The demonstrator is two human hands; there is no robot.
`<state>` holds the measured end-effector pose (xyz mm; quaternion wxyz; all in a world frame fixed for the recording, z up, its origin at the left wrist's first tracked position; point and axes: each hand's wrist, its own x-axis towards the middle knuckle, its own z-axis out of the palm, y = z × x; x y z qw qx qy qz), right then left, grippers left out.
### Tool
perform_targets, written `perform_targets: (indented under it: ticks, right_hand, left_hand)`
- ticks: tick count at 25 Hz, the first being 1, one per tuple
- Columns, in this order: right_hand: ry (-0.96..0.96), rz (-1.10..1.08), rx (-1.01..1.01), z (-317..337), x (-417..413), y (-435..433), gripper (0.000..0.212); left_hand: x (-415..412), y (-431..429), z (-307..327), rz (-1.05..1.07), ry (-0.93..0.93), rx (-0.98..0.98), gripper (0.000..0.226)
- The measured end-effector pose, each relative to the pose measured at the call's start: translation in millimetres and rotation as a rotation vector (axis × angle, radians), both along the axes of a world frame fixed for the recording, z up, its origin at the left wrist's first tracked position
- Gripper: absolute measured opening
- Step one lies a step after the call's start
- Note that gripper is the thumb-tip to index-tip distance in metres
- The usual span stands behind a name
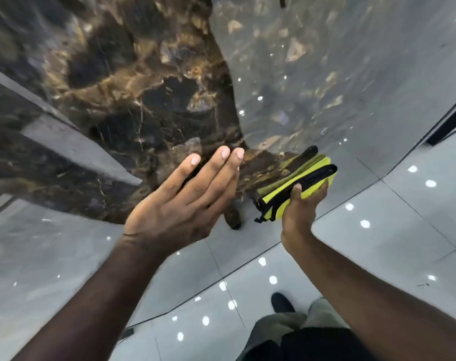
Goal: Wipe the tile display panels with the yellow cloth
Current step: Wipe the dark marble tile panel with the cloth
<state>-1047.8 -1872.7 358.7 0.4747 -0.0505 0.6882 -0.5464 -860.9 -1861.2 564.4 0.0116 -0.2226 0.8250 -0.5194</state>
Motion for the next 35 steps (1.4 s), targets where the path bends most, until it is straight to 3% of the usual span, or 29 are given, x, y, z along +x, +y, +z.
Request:
perform_targets:
  ticks: [3,7,10,12,14,15,17,18,20,22,23,25,26,28,30,31,33,34,35]
  right_hand:
    - [-0.021,-0.015,0.011,7,-7,0,0.069]
    - [0.231,-0.030,-0.234,32,-16,-4,0.073]
    - [0.069,-0.062,-0.077,48,-28,-17,0.074]
    - [0.244,-0.057,-0.259,74,-27,-13,0.077]
    - [0.396,-0.073,-0.430,90,-37,-19,0.075]
    - [0.418,-0.097,-0.419,96,-47,-27,0.074]
    - [0.325,-0.160,-0.364,118,-61,-41,0.068]
    - [0.413,-0.156,-0.451,136,-61,-40,0.066]
    - [0.776,-0.039,-0.821,165,-55,-18,0.062]
    - [1.008,0.047,-0.941,161,-68,-29,0.058]
    - [0.919,0.008,-0.878,160,-75,-40,0.059]
    - [0.549,-0.137,-0.596,174,-76,-46,0.062]
    - [0.564,-0.119,-0.600,182,-70,-43,0.062]
    - [0.927,0.008,-0.893,186,-52,-20,0.061]
    - [1.064,0.071,-0.987,184,-58,-28,0.060]
    - [0.949,0.002,-0.906,183,-70,-39,0.061]
    - [0.506,-0.155,-0.626,185,-86,-58,0.065]
    - [0.474,-0.167,-0.579,188,-87,-58,0.066]
    - [0.616,-0.137,-0.655,191,-82,-48,0.066]
  left_hand:
    - [-2,0,1,-0.004,-0.023,-0.020,0.070]
    - [0,-1,0,-0.013,-0.012,-0.045,0.067]
    - [0,0,0,-0.033,0.013,-0.020,0.062]
    - [1,-2,-1,-0.014,0.007,-0.014,0.063]
    - [-3,1,-2,0.016,0.081,0.003,0.062]
    - [-7,5,0,0.039,0.153,0.031,0.063]
    - [-16,11,7,0.089,0.306,0.090,0.067]
    - [-19,12,14,0.099,0.364,0.089,0.068]
    - [-23,11,29,0.091,0.425,0.069,0.069]
    - [-25,7,40,0.083,0.417,0.056,0.068]
    - [-24,6,44,0.082,0.407,0.052,0.067]
    - [-25,4,47,0.077,0.412,0.056,0.066]
    - [-25,3,47,0.072,0.418,0.066,0.066]
    - [-26,0,47,0.054,0.416,0.051,0.066]
    - [-31,-5,49,0.042,0.413,0.020,0.067]
    - [-35,-7,50,0.032,0.415,0.021,0.068]
    - [-43,-11,48,0.038,0.405,0.009,0.070]
    - [-47,-13,46,0.043,0.399,0.002,0.071]
    - [-51,-15,45,0.043,0.393,0.003,0.071]
